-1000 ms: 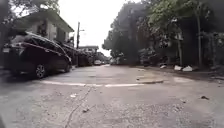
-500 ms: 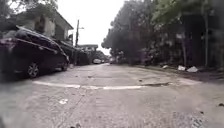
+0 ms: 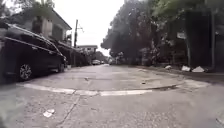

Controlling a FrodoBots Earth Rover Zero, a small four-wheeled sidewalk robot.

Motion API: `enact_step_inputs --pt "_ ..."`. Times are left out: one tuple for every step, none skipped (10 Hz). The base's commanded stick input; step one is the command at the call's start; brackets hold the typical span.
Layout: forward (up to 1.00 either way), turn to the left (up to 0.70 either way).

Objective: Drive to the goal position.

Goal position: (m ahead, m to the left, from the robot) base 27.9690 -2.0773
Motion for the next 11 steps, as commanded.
enact_step_inputs --pt "0.7 0.0" --pt "0.7 0.0" --pt "0.7 0.0" --pt "0.7 0.0" --pt "0.7 0.0" --pt "0.7 0.0" --pt "0.7 0.0" --pt "0.7 0.0" --pt "0.7 0.0" --pt "0.7 0.0" --pt "0.7 0.0"
